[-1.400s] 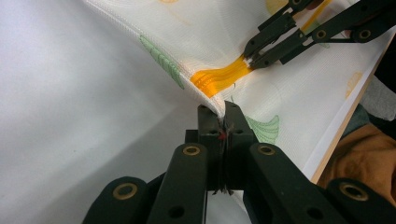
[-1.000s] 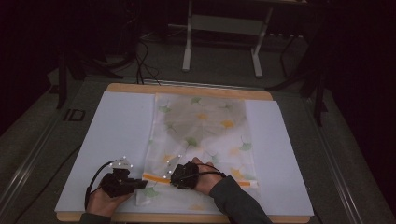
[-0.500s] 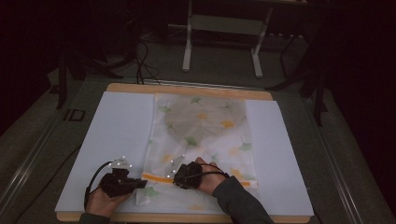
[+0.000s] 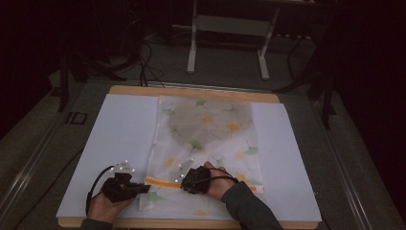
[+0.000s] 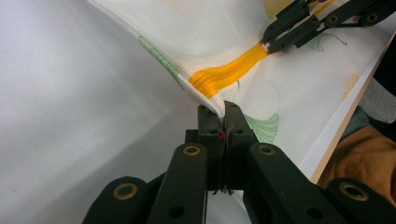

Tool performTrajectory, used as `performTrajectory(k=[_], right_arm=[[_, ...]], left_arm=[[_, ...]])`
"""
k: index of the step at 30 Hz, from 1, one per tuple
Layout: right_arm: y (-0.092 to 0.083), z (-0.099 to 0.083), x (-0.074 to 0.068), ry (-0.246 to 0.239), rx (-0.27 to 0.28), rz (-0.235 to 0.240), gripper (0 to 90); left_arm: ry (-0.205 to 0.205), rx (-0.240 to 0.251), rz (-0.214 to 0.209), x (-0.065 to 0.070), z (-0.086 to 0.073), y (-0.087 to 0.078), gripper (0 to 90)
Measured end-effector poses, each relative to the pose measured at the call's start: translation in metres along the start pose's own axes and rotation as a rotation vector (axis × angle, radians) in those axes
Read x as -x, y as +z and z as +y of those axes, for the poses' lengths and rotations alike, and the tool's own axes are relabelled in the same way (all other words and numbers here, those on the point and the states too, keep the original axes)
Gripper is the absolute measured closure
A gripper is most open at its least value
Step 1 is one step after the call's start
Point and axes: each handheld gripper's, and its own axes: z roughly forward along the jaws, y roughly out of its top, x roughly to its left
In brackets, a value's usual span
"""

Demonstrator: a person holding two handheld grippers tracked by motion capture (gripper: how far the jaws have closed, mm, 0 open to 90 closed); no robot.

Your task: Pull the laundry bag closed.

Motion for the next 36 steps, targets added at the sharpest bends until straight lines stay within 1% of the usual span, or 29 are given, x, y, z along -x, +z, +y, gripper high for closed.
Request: performTrajectory(k=[13,19,25,36], right_arm=[[-0.005,-0.008,0.0,0.003,-0.01,-0.009,84.7],[-0.008,-0.014,0.001,0.017,-0.014,-0.013,84.7],[-0.011,-0.02,0.002,0.019,-0.013,-0.016,84.7],[-0.016,-0.031,0.003,0.034,-0.018,-0.024,84.7]], left_arm=[[-0.003,0.003,0.0,0.0,0.0,-0.001,88.8],[0.0,0.004,0.002,-0.001,0.0,-0.002,88.8],[-0.007,0.01,0.003,-0.001,0.0,-0.003,88.8],[-0.005,0.012,0.002,-0.002,0.0,-0.004,88.8]])
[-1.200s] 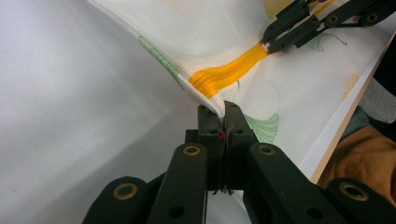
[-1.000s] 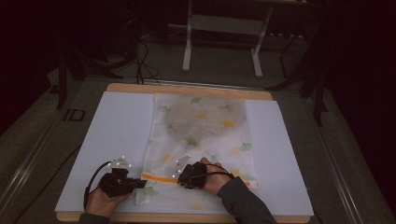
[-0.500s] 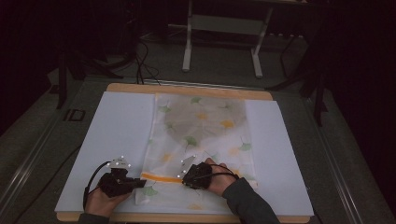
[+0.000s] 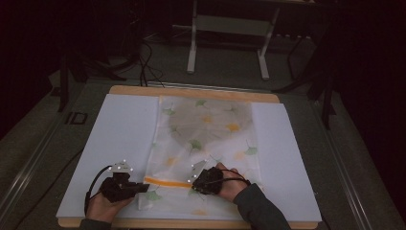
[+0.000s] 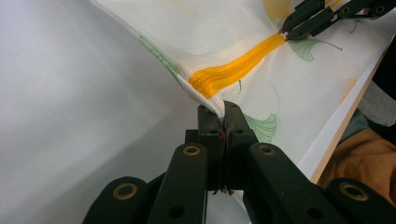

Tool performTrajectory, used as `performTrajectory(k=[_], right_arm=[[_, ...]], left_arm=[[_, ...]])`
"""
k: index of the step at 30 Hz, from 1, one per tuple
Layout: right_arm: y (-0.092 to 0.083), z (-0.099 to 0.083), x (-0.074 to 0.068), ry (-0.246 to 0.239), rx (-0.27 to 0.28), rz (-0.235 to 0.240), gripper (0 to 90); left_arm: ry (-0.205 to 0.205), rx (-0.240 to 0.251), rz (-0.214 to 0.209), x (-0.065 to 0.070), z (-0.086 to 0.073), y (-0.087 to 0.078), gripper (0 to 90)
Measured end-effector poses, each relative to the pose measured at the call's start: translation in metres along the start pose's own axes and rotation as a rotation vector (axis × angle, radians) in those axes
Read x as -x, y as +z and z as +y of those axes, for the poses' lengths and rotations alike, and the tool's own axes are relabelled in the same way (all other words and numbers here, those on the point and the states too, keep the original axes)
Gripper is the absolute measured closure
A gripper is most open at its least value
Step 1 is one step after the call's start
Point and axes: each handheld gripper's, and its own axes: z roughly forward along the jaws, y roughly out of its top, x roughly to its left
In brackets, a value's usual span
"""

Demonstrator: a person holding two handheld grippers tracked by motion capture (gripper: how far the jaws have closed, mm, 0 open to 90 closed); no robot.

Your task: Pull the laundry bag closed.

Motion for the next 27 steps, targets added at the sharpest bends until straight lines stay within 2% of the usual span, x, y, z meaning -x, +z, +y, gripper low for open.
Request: performTrajectory(k=[27], right_arm=[[-0.011,-0.019,0.0,0.017,-0.021,-0.029,84.8]], left_arm=[[-0.006,0.006,0.004,-0.001,0.0,-0.002,88.8]])
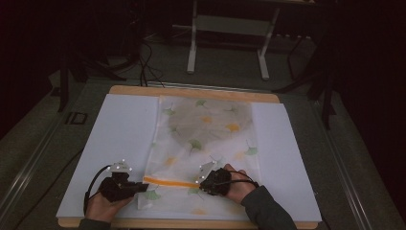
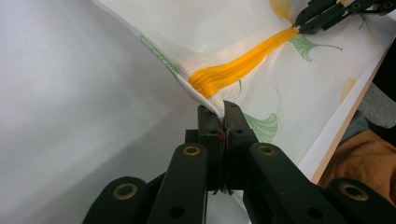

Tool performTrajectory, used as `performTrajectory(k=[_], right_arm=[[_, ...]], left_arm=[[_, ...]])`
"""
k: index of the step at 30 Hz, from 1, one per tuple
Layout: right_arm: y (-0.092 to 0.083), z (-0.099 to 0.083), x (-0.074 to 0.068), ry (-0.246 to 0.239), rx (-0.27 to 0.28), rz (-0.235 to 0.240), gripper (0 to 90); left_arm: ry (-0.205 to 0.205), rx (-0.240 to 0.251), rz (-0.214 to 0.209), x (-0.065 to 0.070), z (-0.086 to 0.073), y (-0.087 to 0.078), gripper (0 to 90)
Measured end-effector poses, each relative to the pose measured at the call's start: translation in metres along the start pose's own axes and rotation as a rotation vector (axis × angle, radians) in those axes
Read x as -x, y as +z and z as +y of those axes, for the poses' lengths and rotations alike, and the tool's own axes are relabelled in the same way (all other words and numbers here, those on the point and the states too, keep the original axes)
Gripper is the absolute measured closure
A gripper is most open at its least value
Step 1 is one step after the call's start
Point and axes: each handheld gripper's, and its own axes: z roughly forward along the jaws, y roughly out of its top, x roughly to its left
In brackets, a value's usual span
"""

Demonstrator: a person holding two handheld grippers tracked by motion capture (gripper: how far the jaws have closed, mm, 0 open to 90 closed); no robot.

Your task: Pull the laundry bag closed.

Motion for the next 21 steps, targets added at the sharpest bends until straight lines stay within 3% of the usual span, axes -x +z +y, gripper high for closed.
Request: performTrajectory(k=[21], right_arm=[[-0.011,-0.02,0.003,0.028,-0.022,-0.018,84.8]], left_arm=[[0.001,-0.002,0.003,0.0,0.0,0.0,88.8]])
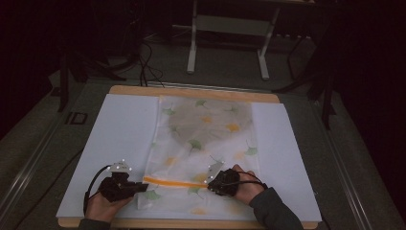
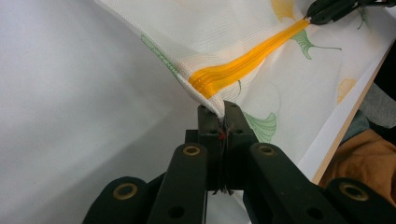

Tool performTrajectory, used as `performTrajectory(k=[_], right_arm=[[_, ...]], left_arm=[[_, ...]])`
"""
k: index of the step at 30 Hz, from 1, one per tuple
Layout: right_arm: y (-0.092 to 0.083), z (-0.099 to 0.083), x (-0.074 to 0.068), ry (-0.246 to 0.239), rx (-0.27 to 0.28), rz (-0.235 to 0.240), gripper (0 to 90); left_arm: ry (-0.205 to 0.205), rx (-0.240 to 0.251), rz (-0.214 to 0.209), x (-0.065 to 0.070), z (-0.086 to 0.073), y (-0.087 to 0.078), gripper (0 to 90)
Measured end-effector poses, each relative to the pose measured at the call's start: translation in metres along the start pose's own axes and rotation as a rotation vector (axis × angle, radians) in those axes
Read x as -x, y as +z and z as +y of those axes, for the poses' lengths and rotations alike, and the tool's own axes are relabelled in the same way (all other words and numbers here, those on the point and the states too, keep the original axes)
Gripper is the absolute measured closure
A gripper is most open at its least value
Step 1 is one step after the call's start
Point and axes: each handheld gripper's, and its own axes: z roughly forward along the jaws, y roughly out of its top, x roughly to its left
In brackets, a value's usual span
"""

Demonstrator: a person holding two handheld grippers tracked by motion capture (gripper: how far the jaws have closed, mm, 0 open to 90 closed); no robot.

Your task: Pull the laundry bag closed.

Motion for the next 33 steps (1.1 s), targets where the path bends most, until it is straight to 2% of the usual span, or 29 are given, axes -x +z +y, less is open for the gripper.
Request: performTrajectory(k=[22,33], right_arm=[[-0.009,-0.017,0.003,0.021,-0.022,-0.022,84.9],[-0.012,-0.024,0.004,0.036,-0.016,-0.022,84.9]], left_arm=[[-0.003,0.004,0.003,-0.001,-0.001,-0.001,88.8],[0.0,0.002,0.005,-0.001,-0.001,-0.002,88.8]])
